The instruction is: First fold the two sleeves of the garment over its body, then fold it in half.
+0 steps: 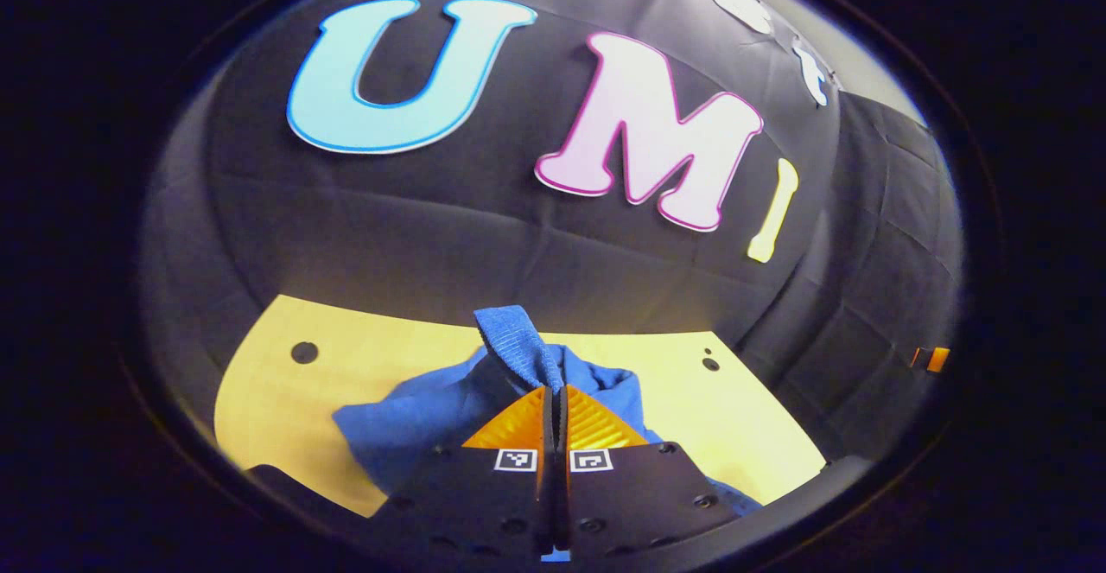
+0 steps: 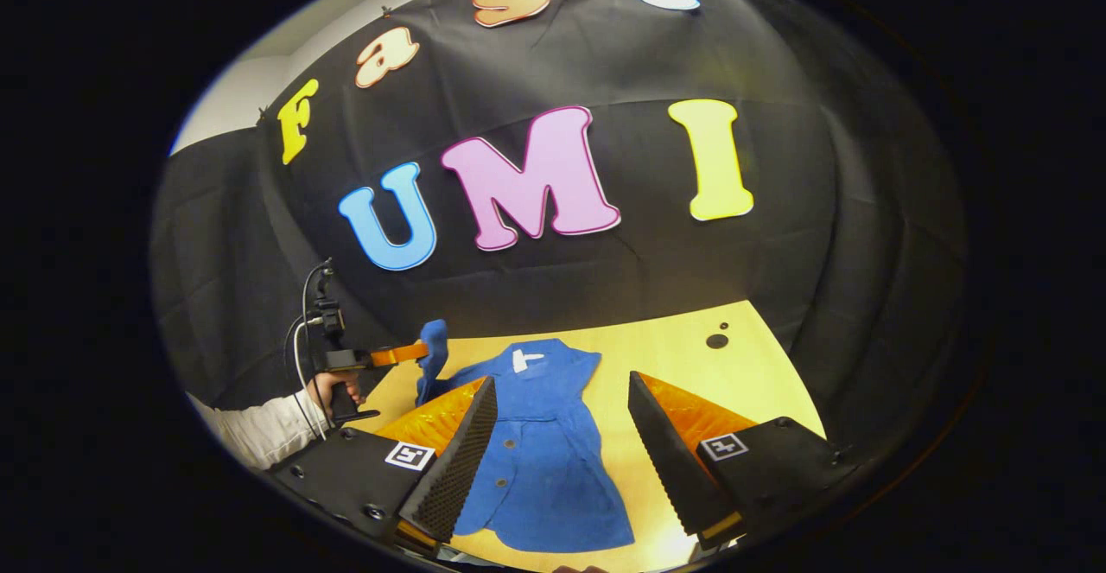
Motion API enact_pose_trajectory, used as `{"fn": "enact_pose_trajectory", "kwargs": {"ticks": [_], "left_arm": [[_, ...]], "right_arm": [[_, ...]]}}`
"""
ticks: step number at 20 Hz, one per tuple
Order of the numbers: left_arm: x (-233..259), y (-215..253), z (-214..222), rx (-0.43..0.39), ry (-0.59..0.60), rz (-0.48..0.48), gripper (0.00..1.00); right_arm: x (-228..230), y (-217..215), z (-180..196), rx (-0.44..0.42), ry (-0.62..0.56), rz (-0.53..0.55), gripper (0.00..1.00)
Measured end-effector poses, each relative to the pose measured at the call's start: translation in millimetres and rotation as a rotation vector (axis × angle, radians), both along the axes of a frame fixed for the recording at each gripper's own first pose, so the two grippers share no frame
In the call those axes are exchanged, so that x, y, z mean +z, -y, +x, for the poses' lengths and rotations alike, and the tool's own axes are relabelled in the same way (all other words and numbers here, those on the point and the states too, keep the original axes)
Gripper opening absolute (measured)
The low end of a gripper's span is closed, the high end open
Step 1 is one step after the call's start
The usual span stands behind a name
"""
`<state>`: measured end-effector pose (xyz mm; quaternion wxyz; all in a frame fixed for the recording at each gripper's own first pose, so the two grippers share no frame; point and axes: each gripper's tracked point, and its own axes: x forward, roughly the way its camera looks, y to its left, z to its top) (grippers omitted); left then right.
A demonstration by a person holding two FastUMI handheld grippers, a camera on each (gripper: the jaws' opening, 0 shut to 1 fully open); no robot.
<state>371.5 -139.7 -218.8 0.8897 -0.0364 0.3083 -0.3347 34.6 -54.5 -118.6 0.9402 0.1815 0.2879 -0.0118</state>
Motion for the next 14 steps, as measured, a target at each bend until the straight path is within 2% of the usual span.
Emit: {"fn": "enact_pose_trajectory", "kwargs": {"ticks": [5, 10, 12, 13, 14], "left_arm": [[-64, 80, -16, -0.148, -0.115, 0.129, 0.00], [-145, 96, -24, -0.122, -0.232, 0.316, 0.00], [-158, 101, -32, -0.154, -0.259, 0.325, 0.00], [-160, 108, -44, -0.187, -0.304, 0.291, 0.03], [-159, 117, -52, -0.195, -0.319, 0.268, 0.17]], "right_arm": [[-17, 24, -20, -0.046, -0.046, 0.003, 0.95], [-41, 30, -30, -0.047, -0.098, 0.034, 0.96], [-53, 29, -30, -0.032, -0.123, 0.039, 0.96], [-59, 26, -30, -0.023, -0.138, 0.051, 0.96], [-64, 23, -30, -0.013, -0.148, 0.060, 0.96]]}}
